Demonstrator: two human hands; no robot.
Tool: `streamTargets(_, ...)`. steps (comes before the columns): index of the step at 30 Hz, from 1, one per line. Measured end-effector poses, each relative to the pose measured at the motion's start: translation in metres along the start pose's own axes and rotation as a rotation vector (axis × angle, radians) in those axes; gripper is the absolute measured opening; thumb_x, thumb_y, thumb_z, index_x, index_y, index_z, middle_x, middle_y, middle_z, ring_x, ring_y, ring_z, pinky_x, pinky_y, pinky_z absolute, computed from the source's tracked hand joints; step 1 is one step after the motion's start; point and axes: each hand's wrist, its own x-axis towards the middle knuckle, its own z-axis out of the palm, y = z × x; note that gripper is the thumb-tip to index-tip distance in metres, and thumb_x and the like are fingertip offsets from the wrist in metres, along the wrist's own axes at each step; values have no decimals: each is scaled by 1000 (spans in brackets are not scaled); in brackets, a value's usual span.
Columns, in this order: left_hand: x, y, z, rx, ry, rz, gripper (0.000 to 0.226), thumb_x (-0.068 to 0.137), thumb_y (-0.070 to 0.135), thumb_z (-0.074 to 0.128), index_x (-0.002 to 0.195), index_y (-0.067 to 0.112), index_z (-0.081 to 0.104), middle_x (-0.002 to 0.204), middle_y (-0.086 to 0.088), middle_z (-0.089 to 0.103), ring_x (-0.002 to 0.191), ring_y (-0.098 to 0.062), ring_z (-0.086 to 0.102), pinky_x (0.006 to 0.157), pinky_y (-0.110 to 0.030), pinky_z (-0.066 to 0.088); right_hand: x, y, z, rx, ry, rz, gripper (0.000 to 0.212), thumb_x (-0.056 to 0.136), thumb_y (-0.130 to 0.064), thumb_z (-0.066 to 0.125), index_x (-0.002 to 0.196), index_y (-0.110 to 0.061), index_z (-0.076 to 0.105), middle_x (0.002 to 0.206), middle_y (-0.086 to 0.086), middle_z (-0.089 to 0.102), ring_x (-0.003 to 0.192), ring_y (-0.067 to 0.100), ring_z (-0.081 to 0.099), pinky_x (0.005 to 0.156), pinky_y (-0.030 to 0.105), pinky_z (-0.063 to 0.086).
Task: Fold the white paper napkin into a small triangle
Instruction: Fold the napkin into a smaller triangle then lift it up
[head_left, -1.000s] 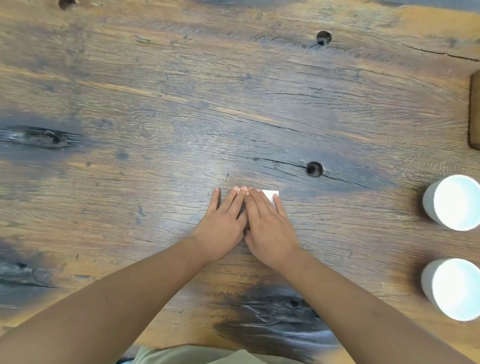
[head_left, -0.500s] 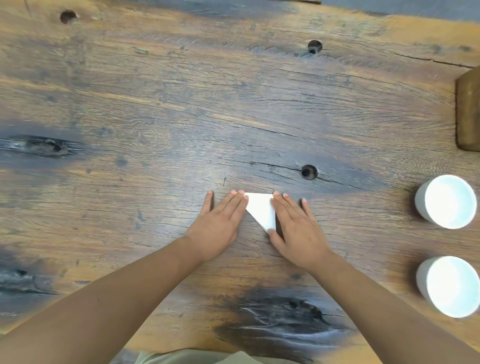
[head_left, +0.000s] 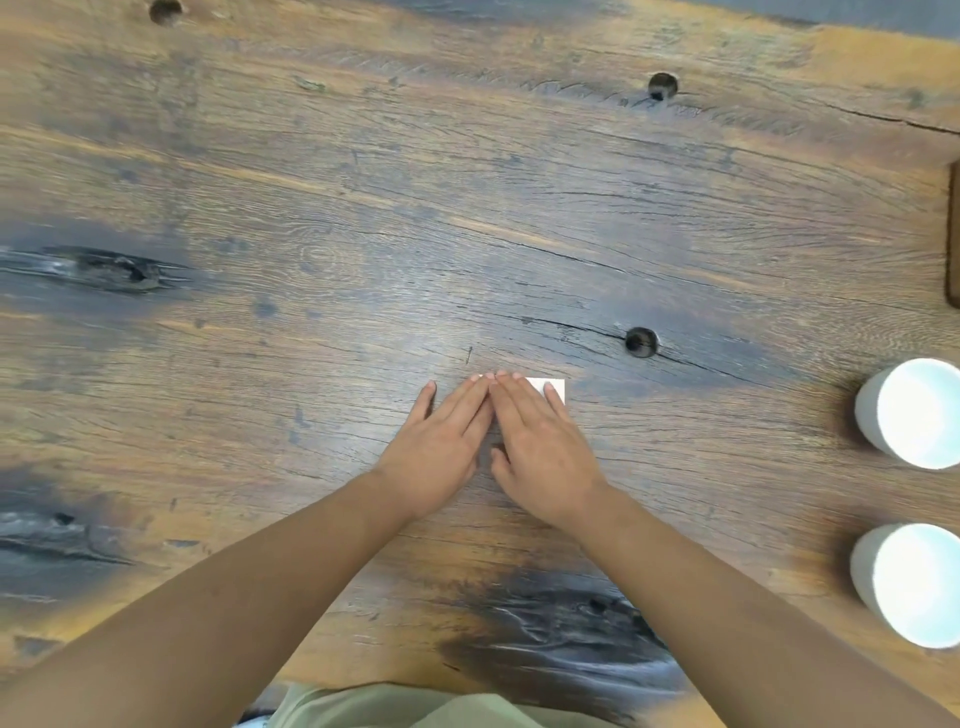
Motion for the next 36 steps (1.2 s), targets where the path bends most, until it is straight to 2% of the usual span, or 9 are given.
streamTargets(6, 2, -1, -1, 33, -1, 10, 68, 98, 25, 40, 156, 8, 10, 165, -10, 8, 152, -21, 5, 120, -52, 17, 2, 0, 5, 43, 16, 24, 73, 93, -19, 46, 157, -12, 13, 165, 3, 16, 152, 15, 7, 125, 38, 4)
streamTargets(10, 1, -3, -2, 67, -31, 22, 66, 101, 28, 34, 156, 8, 3, 166, -10, -1, 152, -21, -1, 121, -51, 12, -7, 12, 6, -30, -20, -29, 75, 94, -22, 47, 157, -11, 8, 166, 4, 7, 153, 14, 1, 123, 38, -6)
streamTargets(13, 1, -2, -3, 78, -41, 17, 66, 103, 29, 34, 156, 8, 1, 165, -11, -5, 152, -22, -2, 122, -52, 11, -18, 27, 3, -66, 9, 26, 73, 94, -27, 48, 156, -9, 14, 165, 7, 13, 153, 17, 7, 122, 38, -5)
streamTargets(17, 2, 1, 0, 67, -27, 7, 67, 102, 28, 36, 156, 8, 2, 165, -12, -3, 152, -24, 0, 122, -52, 9, -29, 45, 0, -77, 9, 65, 70, 97, -29, 46, 156, -8, 16, 165, 7, 15, 152, 17, 10, 123, 39, 0)
streamTargets(21, 2, -2, -1, 94, -32, 17, 66, 101, 26, 36, 156, 8, 3, 165, -12, -1, 152, -25, 1, 121, -52, 11, -29, 45, 1, -37, -4, 67, 69, 99, -29, 45, 157, -9, 14, 165, 6, 11, 153, 16, 7, 123, 36, -2)
streamTargets(26, 3, 7, -5, 167, 8, 23, 62, 100, 29, 33, 153, 1, 16, 161, -20, 16, 150, -33, 10, 119, -58, 14, -30, 40, -4, -5, 64, 99, 68, 96, -28, 48, 155, -8, 20, 164, 7, 17, 152, 19, 10, 123, 39, 2)
streamTargets(30, -4, 24, 0, 236, -33, -67, 65, 101, 35, 28, 154, 3, 10, 160, -22, 16, 150, -36, 6, 114, -66, 10, -38, 28, 2, -46, 60, 79, 70, 93, -21, 51, 155, -6, 22, 165, 9, 12, 152, 21, 8, 124, 43, 10)
streamTargets(33, -17, 40, 8, 232, -40, -112, 71, 100, 41, 31, 155, 4, 5, 156, -23, 20, 147, -39, 13, 113, -69, 9, -41, 24, 10, -60, -2, 69, 74, 92, -21, 49, 156, -8, 14, 166, 9, 6, 153, 21, 4, 124, 41, 6)
streamTargets(36, -30, 54, 18, 192, -49, -64, 73, 101, 37, 33, 154, 2, -1, 157, -21, 19, 146, -38, 12, 113, -70, 6, -42, 25, 11, -37, 2, 92, 74, 93, -21, 48, 157, -10, 12, 166, 6, 6, 153, 20, 4, 124, 41, 5)
